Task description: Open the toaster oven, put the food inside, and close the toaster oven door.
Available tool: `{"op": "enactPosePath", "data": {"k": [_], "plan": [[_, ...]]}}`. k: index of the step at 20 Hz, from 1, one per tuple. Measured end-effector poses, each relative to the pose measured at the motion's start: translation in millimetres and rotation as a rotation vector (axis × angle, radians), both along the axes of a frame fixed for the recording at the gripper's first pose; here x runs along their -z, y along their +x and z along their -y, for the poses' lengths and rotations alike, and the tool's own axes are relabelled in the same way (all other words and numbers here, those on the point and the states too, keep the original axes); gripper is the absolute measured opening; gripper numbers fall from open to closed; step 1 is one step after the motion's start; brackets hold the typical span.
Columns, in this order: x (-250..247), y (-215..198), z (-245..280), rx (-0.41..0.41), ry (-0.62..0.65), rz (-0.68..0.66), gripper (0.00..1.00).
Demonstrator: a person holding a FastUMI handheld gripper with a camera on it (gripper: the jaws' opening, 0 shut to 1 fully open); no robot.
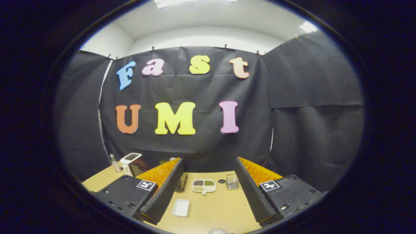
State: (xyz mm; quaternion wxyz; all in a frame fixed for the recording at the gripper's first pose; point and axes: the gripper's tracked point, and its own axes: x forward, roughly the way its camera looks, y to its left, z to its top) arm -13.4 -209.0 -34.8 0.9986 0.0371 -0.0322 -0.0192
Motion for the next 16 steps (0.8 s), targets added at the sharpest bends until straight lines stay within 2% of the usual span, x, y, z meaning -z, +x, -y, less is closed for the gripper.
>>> {"op": "enactPosePath", "data": {"k": [16], "plan": [[13.9, 4.3, 10.5, -0.007, 0.017, -0.029, 1.0]]}}
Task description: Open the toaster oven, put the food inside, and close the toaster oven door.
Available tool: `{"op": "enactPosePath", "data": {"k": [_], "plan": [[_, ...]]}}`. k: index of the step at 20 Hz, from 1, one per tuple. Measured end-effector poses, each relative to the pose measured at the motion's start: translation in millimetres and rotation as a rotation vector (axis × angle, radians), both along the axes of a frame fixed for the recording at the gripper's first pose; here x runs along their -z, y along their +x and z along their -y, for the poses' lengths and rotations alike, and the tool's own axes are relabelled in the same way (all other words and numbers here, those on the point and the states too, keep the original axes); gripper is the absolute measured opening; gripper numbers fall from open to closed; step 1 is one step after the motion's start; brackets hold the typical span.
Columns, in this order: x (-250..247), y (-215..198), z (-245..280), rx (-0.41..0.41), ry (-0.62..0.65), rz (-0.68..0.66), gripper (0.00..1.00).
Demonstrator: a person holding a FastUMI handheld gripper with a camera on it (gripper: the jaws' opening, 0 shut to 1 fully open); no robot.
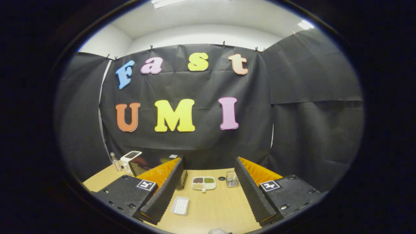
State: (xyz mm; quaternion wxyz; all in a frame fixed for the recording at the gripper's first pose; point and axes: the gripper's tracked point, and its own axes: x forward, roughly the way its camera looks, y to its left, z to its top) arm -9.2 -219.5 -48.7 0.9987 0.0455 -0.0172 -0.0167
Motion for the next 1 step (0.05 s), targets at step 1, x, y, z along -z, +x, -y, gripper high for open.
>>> {"op": "enactPosePath", "data": {"k": [1], "plan": [[0.0, 1.1, 0.5, 0.003, 0.003, -0.003, 1.0]]}}
